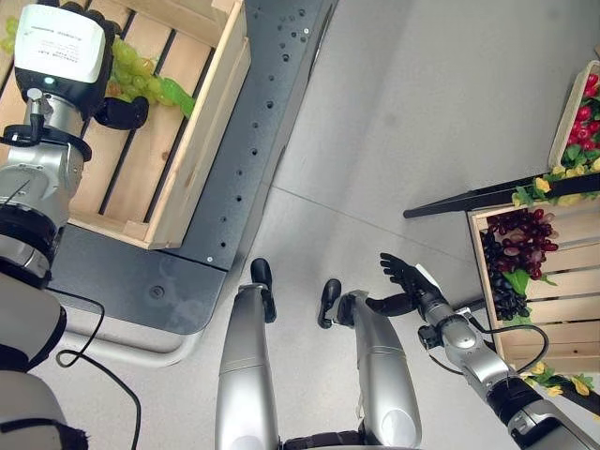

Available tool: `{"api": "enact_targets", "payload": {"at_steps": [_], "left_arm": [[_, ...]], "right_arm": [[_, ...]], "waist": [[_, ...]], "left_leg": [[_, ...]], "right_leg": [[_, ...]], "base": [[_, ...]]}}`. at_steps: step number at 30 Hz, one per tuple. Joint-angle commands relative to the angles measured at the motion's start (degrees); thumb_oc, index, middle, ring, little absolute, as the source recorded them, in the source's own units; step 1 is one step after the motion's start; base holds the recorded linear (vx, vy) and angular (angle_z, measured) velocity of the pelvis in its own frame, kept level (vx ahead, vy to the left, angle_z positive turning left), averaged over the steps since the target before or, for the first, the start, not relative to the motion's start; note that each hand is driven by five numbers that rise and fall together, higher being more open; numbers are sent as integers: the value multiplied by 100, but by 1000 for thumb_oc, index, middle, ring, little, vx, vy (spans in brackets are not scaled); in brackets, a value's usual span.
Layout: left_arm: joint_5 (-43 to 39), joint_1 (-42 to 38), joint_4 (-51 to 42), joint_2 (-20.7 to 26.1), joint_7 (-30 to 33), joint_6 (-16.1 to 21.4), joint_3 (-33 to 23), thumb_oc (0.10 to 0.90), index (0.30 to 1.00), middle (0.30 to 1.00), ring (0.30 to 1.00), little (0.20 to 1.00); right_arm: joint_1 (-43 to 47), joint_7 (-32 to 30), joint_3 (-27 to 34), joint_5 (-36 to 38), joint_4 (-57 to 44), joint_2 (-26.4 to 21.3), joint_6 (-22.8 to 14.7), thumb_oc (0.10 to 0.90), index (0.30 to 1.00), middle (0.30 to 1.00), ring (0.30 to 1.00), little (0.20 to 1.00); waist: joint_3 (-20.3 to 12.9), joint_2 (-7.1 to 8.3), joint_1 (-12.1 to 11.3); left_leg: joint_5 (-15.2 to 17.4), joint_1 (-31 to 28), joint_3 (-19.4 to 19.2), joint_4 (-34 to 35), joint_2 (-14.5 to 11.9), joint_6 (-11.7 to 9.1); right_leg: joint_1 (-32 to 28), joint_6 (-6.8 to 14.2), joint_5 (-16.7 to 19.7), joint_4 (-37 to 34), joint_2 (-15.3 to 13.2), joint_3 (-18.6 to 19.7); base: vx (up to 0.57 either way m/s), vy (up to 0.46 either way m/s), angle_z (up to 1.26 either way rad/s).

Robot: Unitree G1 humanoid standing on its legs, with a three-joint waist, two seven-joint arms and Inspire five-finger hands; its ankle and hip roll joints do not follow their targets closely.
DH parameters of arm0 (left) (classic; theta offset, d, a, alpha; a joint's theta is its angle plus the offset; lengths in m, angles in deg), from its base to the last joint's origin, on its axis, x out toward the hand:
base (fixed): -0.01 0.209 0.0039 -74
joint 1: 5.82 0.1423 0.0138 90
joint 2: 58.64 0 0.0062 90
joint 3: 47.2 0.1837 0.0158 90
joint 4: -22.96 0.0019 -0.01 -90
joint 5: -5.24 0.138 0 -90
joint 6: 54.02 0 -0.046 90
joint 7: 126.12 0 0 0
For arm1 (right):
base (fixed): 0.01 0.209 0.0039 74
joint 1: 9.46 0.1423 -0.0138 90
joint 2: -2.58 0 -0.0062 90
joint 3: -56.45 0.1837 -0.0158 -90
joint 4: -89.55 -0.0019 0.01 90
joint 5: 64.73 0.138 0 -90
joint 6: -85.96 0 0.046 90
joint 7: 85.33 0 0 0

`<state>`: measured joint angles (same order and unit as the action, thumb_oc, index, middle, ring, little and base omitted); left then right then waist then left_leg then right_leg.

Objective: Pick up the fruits from the basket on one side to the basket on the other side

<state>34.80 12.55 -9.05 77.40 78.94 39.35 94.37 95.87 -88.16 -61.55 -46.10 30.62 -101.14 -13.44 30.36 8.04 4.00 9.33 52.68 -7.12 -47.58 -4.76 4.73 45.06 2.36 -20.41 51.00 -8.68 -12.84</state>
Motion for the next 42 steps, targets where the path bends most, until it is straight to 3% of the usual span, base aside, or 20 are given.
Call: {"api": "enact_targets", "payload": {"at_steps": [1, 5, 11, 17, 19, 30, 34, 36, 38, 40, 42], "left_arm": [[-380, -931, 240, 310, -303, -126, 84, 800, 900, 900, 900, 900], [-709, -818, 408, 286, -1187, -503, -1, 800, 900, 900, 900, 900], [-828, -570, 789, 195, -2723, -1460, -367, 800, 900, 900, 900, 900], [-261, -723, 1097, 137, -3282, -1463, -194, 800, 900, 900, 900, 900], [-10, -728, 1140, 135, -3297, -1400, -105, 400, 300, 300, 300, 300], [475, -840, 1017, 272, -2657, -1495, 262, 400, 300, 300, 300, 300], [-35, -706, 882, 291, -1942, -1467, 130, 400, 300, 300, 300, 300], [-661, -607, 797, 265, -1445, -1398, -133, 400, 300, 300, 300, 300], [-828, -571, 778, 260, -1322, -1340, -211, 400, 300, 300, 300, 300], [-1698, -331, 614, 227, -743, -975, -789, 400, 300, 300, 300, 300], [-2039, -230, 556, 205, -570, -842, -1032, 400, 300, 300, 300, 300]], "right_arm": [[-272, -52, 319, 98, -445, -355, -321, 800, 900, 900, 900, 900], [-296, -97, 320, 97, -510, -387, -270, 800, 900, 900, 900, 900], [-282, -98, 322, 91, -678, -459, -218, 800, 900, 900, 900, 900], [-205, -131, 300, 144, -665, -493, -235, 800, 900, 900, 900, 900], [-178, -123, 294, 162, -655, -504, -237, 800, 900, 900, 900, 900], [-205, -177, 236, 240, -621, -533, -370, 800, 900, 900, 900, 900], [-222, -165, 250, 230, -597, -511, -405, 800, 900, 900, 900, 900], [-254, -189, 264, 236, -578, -462, -455, 800, 900, 900, 900, 900], [-262, -190, 269, 231, -574, -448, -467, 800, 900, 900, 900, 900], [-323, -221, 291, 225, -625, -361, -471, 800, 900, 900, 900, 900], [-349, -227, 293, 214, -646, -321, -495, 800, 900, 900, 900, 900]], "waist": [[-56, -123, -14], [-56, -109, -3], [-56, -124, 31], [-56, -145, 71], [-56, -146, 74], [-56, -220, 42], [-56, -261, 19], [-56, -267, 1], [-56, -270, -1], [-56, -287, -29], [-56, -296, -28]], "left_leg": [[906, -973, -367, 601, 151, 89], [897, -949, -359, 629, 160, 87], [868, -939, -375, 665, 154, 66], [845, -997, -401, 713, 143, 57], [834, -1012, -397, 732, 143, 47], [845, -1108, -407, 701, 162, 43], [844, -1179, -397, 690, 193, 39], [838, -1252, -391, 710, 209, 38], [839, -1264, -390, 709, 212, 39], [844, -1429, -390, 774, 238, 47], [852, -1516, -395, 809, 242, 54]], "right_leg": [[-124, 124, 858, -592, 187, -24], [-105, 135, 881, -621, 193, -36], [-96, 119, 857, -652, 173, -52], [-139, 84, 824, -683, 170, -45], [-158, 70, 821, -705, 173, -52], [-255, 1, 736, -681, 158, -67], [-326, -33, 679, -653, 150, -63], [-389, -42, 657, -640, 149, -61], [-399, -44, 652, -633, 147, -61], [-522, -32, 652, -640, 143, -48], [-582, -22, 655, -650, 143, -34]], "base": [[0, 0, 0], [0, -3, -1], [0, 0, 0], [0, 0, 0], [0, 0, 0], [0, 0, 0], [0, 0, 0], [-14, -41, 1], [-13, -38, 2], [-20, -62, 0], [-9, -26, 0]]}}
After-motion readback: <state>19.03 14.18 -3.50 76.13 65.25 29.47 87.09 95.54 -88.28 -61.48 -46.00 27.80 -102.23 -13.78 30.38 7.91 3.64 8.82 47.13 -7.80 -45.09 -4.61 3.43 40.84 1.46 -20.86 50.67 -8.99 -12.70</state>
